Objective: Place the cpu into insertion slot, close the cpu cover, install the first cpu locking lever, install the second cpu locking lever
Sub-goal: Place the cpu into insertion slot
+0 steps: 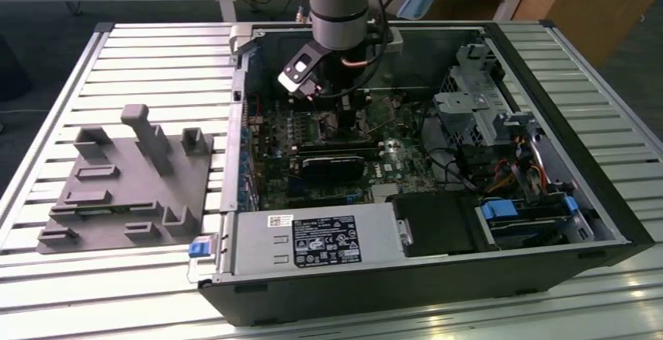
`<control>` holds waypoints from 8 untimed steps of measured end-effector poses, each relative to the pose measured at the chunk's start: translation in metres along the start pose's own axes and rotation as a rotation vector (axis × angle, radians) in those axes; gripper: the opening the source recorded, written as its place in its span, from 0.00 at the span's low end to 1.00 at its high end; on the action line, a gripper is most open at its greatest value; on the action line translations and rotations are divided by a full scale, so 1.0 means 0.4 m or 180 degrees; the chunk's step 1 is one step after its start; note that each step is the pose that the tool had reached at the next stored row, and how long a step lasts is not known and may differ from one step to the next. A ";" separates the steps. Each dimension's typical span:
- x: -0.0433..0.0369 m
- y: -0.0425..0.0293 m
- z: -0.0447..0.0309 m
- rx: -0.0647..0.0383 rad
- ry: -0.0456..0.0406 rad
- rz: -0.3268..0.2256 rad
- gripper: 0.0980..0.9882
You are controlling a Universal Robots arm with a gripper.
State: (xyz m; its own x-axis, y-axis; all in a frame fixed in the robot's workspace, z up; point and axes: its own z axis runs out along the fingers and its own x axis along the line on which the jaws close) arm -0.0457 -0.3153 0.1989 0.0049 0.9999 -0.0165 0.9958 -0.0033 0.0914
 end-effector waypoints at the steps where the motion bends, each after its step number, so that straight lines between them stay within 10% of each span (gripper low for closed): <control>1: 0.000 0.000 0.001 0.0000 0.0000 0.0001 0.49; 8: 0.000 0.000 0.006 0.0000 0.0000 0.0003 0.49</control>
State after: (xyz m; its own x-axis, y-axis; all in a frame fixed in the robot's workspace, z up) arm -0.0457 -0.3153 0.1964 0.0057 0.9998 -0.0164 0.9958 -0.0042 0.0914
